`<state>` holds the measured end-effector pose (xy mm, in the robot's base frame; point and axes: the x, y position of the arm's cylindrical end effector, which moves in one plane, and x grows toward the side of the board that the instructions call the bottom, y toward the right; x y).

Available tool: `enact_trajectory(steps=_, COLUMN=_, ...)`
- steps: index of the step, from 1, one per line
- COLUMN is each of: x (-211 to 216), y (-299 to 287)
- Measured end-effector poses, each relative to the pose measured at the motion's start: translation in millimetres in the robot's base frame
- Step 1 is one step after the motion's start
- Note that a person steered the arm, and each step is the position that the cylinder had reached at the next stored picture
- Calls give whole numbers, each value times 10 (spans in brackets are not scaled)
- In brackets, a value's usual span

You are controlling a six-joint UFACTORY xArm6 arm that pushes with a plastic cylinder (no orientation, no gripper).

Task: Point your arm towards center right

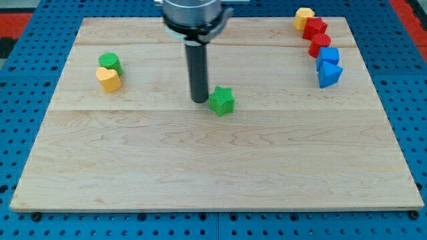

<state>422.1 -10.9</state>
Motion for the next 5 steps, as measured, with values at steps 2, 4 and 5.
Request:
enact_trajectory(steps=2, x=312, y=999)
enact_trajectory(steps=4, x=457, y=1506)
enact_trajectory(steps=5, x=600, y=470)
